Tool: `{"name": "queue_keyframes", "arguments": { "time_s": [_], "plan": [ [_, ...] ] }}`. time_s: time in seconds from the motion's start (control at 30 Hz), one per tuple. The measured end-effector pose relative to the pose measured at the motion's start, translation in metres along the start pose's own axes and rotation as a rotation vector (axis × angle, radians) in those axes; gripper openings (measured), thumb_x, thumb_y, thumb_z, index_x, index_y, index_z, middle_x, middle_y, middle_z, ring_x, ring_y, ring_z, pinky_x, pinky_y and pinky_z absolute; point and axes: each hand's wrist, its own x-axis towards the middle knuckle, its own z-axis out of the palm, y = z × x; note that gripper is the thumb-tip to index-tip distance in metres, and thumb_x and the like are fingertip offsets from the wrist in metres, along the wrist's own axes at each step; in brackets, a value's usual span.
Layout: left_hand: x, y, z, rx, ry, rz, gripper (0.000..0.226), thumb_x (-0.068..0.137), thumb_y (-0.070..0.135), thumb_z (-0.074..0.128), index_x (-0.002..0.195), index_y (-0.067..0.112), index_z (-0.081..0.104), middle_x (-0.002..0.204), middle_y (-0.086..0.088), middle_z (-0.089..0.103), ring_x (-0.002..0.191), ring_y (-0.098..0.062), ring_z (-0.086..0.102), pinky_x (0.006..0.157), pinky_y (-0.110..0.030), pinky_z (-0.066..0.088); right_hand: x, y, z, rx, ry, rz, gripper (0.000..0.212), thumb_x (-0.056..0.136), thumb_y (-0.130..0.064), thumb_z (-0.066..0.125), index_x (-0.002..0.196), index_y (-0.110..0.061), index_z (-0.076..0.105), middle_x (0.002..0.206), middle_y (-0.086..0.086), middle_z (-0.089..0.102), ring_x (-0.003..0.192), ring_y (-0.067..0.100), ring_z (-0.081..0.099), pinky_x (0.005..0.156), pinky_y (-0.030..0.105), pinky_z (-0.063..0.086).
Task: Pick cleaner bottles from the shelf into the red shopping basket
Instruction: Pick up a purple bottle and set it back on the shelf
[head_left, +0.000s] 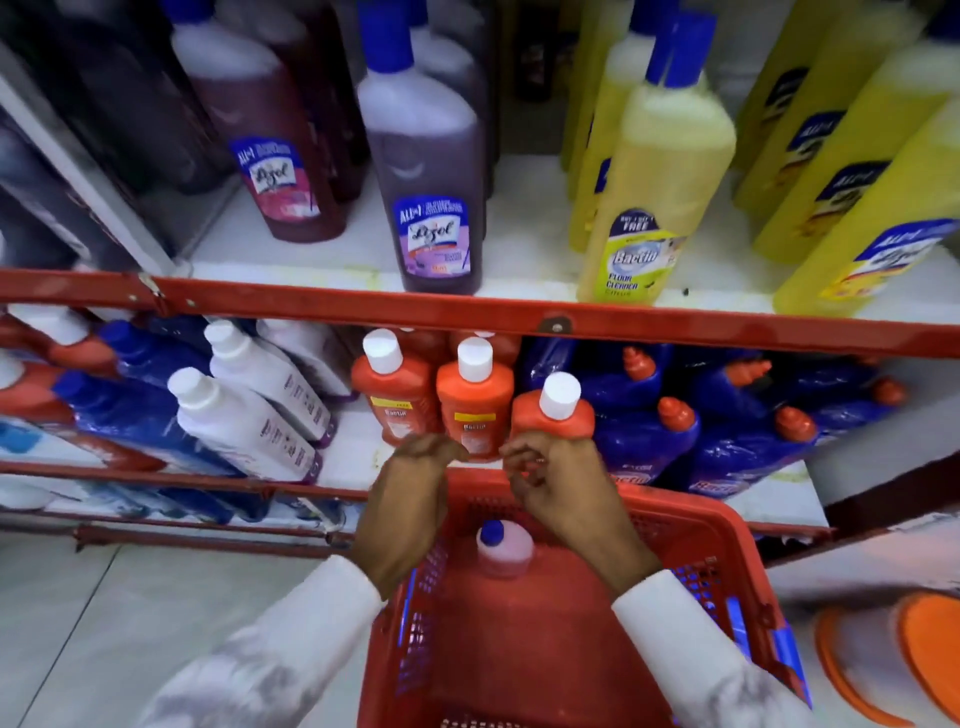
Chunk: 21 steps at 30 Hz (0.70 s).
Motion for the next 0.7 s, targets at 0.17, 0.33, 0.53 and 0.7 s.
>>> {"name": "queue_keyframes", "arguments": {
  "time_s": [0.17,0.33,0.53,0.7],
  "plan": [
    [0.033,0.018,-0.085,0.248,0.363,0.227,0.032,0.083,0.022,0.068,0.114,0.020,0.061,0.127,-0.005,0.060,0.113,-0.031,0.053,0.094,-0.045,0.045,0.028,-0.093,-0.048,0.027,0.283,-0.186,0.023,0.078,-0.024,0.066,0.099,-0.031,0.071,0.089,-0.013,0.078,0.070,0.006,0.072,0.073,0.038,0.061],
    [0.067,-0.005,-0.119,0.295,0.464,0.156,0.046,0.079,0.028,0.069,0.122,0.018,0.055,0.139,-0.009,0.052,0.126,-0.034,0.042,0.103,-0.052,0.037,0.058,-0.158,-0.054,0.082,0.643,-0.302,0.026,0.079,-0.016,0.068,0.103,-0.023,0.067,0.097,-0.003,0.075,0.081,0.017,0.071,0.076,0.040,0.058],
    [0.095,-0.036,-0.121,0.268,0.365,0.119,0.046,0.074,0.024,0.068,0.118,0.018,0.056,0.129,-0.011,0.057,0.120,-0.034,0.045,0.102,-0.053,0.040,0.113,-0.200,-0.023,0.050,0.717,-0.092,0.093,0.070,-0.036,0.082,0.144,-0.006,0.035,0.145,0.017,0.048,0.134,0.034,0.044,0.110,0.045,0.041],
    [0.102,-0.047,-0.108,0.253,0.282,0.110,0.026,0.077,0.034,0.060,0.100,0.022,0.059,0.102,-0.003,0.065,0.102,-0.032,0.055,0.099,-0.054,0.037,0.149,-0.214,-0.012,0.278,0.755,0.017,0.099,0.058,-0.036,0.092,0.136,-0.004,0.039,0.132,0.014,0.056,0.121,0.032,0.057,0.097,0.039,0.052]
  ]
}}
